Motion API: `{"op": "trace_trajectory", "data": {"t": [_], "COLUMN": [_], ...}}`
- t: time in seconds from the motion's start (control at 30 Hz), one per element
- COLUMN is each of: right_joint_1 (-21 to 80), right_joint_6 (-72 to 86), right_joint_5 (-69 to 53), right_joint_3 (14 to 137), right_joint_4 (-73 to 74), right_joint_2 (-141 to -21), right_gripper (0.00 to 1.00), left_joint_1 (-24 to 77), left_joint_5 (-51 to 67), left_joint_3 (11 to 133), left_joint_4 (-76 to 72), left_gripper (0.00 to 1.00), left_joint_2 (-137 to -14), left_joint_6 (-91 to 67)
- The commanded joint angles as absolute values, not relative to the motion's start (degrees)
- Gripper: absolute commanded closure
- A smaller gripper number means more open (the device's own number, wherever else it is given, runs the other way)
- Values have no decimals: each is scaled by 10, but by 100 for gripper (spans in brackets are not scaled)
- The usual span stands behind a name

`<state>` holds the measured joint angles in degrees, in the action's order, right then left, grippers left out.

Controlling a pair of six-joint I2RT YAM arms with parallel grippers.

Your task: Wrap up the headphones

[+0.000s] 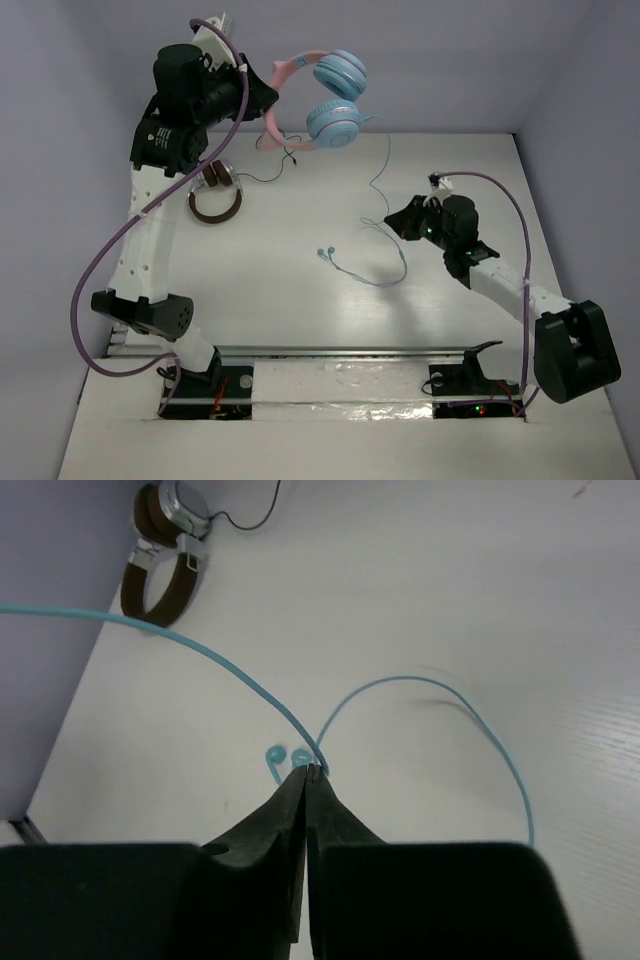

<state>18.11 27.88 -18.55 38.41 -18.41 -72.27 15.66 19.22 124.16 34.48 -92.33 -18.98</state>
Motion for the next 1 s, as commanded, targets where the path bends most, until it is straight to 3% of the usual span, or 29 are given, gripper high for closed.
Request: {"op": "trace_trajectory", "data": {"t": [0.0, 0.07, 0.1, 0.13, 0.17, 0.27, 0.3, 0.53, 0.83, 0.87, 0.93, 0.97], "right_joint_1": [186, 186, 186, 186, 186, 186, 186, 203, 203, 203, 203, 203], "right_joint_6": [288, 294, 297, 301, 301, 292, 291, 281, 292, 294, 302, 305], "right_joint_5": [-152, -142, -142, -138, -139, -147, -174, -256, -188, -186, -187, -186], "right_joint_3": [367, 358, 352, 352, 352, 365, 366, 368, 402, 404, 408, 405], "right_joint_4": [-181, -182, -191, -191, -190, -189, -200, -265, -391, -401, -414, -413], "right_joint_2": [-684, -661, -657, -653, -656, -679, -687, -704, -795, -807, -808, -796], "right_gripper": [97, 96, 90, 78, 54, 35, 34, 34, 35, 37, 57, 79], "left_joint_1": [155, 155, 155, 155, 155, 155, 155, 155, 155, 155, 155, 155], "left_joint_5": [193, 192, 192, 195, 199, 202, 203, 203, 224, 228, 228, 225], "left_joint_3": [1248, 1250, 1250, 1247, 1244, 1226, 1223, 1221, 1194, 1194, 1196, 1194], "left_joint_4": [273, 271, 270, 269, 266, 258, 257, 258, 233, 229, 224, 215], "left_gripper": [100, 100, 100, 100, 100, 100, 100, 100, 100, 100, 100, 100], "left_joint_2": [-883, -882, -883, -883, -882, -876, -876, -880, -881, -884, -889, -893], "left_joint_6": [-206, -207, -207, -209, -211, -213, -213, -212, -228, -230, -235, -240]}}
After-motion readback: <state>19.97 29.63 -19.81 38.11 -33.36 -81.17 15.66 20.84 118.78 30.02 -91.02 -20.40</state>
